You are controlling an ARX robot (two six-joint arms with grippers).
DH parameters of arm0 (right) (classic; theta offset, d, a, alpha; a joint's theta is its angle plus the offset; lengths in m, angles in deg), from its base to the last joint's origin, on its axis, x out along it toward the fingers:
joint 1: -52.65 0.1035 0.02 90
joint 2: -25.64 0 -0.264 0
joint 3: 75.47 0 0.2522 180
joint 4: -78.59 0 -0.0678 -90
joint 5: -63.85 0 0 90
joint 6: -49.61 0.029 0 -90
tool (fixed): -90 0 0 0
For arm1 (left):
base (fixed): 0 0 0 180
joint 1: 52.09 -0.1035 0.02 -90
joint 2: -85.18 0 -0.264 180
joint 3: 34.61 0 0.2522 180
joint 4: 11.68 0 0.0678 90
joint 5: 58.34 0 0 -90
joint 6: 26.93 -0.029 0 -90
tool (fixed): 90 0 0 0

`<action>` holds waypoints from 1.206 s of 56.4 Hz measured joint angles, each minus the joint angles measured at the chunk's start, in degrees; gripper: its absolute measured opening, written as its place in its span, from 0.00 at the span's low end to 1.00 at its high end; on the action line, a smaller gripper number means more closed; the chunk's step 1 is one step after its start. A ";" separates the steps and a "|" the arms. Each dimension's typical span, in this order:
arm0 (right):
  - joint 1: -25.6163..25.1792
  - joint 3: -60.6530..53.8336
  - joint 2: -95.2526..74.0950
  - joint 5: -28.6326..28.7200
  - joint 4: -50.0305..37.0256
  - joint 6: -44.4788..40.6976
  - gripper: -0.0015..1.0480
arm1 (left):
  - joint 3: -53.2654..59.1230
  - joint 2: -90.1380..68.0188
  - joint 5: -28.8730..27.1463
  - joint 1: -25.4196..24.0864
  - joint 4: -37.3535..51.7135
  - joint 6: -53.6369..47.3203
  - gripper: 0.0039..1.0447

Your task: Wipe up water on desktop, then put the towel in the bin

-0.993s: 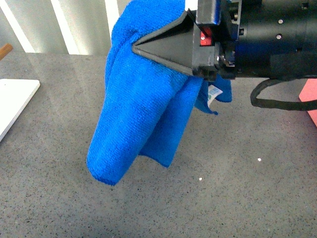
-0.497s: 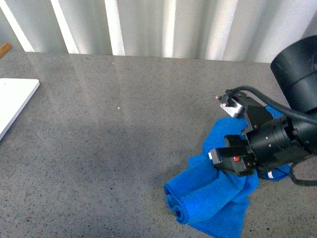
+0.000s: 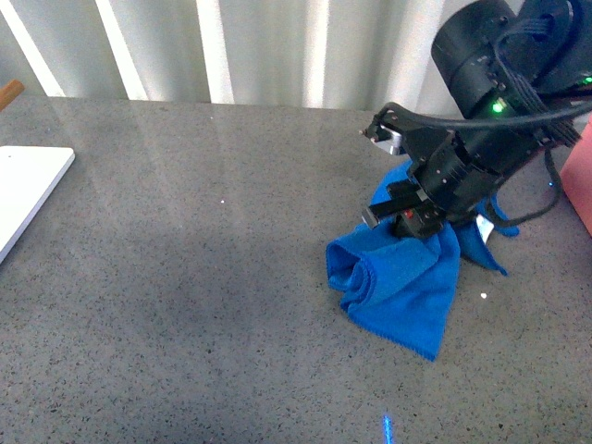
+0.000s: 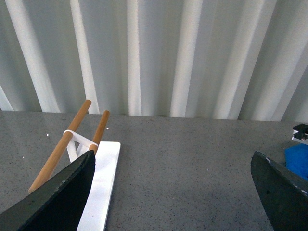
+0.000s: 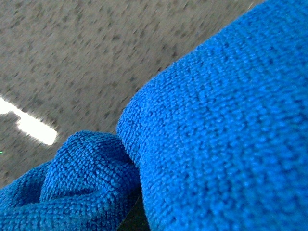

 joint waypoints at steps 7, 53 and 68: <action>1.44 6.64 -2.49 -4.44 2.91 -2.45 0.05 | 0.00 0.00 0.02 0.00 0.00 0.00 0.94; 17.35 6.16 2.91 8.39 2.19 1.86 0.05 | 0.00 0.04 0.02 0.00 0.00 0.00 0.94; 8.74 -3.61 26.34 -7.23 9.66 3.43 0.05 | 0.00 0.04 0.02 0.00 0.00 -0.02 0.94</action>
